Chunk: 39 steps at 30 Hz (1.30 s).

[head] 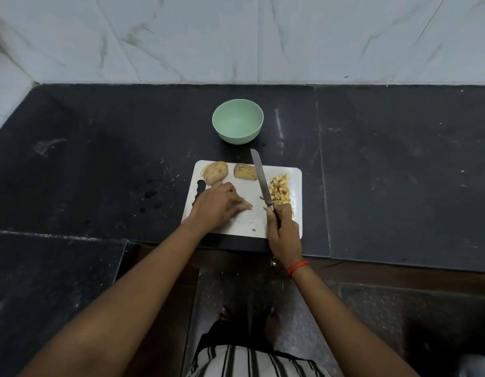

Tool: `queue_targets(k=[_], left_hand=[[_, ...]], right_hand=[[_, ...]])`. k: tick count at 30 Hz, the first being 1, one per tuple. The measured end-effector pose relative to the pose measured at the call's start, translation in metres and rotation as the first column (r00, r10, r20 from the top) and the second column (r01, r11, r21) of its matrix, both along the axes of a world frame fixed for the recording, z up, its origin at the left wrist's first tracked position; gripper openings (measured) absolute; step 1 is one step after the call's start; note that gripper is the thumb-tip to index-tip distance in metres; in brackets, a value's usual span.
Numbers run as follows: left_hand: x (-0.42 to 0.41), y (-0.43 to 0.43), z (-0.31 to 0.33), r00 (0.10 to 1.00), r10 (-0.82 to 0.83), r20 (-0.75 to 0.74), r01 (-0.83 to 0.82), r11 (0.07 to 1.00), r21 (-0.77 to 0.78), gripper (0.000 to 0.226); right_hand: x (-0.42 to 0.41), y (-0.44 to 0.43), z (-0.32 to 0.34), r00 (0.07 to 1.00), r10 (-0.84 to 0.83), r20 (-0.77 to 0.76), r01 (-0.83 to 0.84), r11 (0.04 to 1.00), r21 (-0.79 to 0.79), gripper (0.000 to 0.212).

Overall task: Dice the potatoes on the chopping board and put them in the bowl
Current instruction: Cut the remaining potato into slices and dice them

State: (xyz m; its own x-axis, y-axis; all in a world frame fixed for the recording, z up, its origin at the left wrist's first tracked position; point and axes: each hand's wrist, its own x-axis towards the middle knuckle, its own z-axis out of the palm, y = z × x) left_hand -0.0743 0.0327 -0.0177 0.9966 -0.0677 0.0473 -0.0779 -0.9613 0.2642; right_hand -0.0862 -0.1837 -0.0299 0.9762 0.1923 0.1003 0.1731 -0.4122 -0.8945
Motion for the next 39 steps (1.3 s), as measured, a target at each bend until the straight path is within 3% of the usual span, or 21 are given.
queue_targets(k=[4,7,14,22,39], left_hand=[[-0.015,-0.018,-0.017,0.92,0.382,0.088,-0.362,0.913,-0.186,0.033],[-0.024,-0.027,-0.027,0.869,0.485,0.1,-0.431,0.84,-0.328,0.031],[-0.033,-0.03,-0.026,0.868,0.481,0.12,-0.373,0.793,-0.482,0.035],[-0.032,-0.03,-0.031,0.862,0.482,0.153,-0.371,0.809,-0.457,0.034],[-0.032,-0.028,-0.035,0.886,0.416,0.206,-0.321,0.869,-0.376,0.022]], right_hand=[[0.001,0.0,0.003,0.999,0.02,0.033,-0.019,0.999,-0.026,0.009],[0.0,0.0,0.005,0.999,0.03,0.034,-0.028,0.998,-0.048,0.011],[-0.003,0.002,0.015,0.99,0.14,-0.021,-0.141,0.959,-0.247,0.009],[-0.031,0.0,0.007,0.974,0.226,-0.032,-0.215,0.86,-0.462,0.015],[-0.025,0.007,0.005,0.97,0.232,-0.066,-0.228,0.793,-0.565,0.006]])
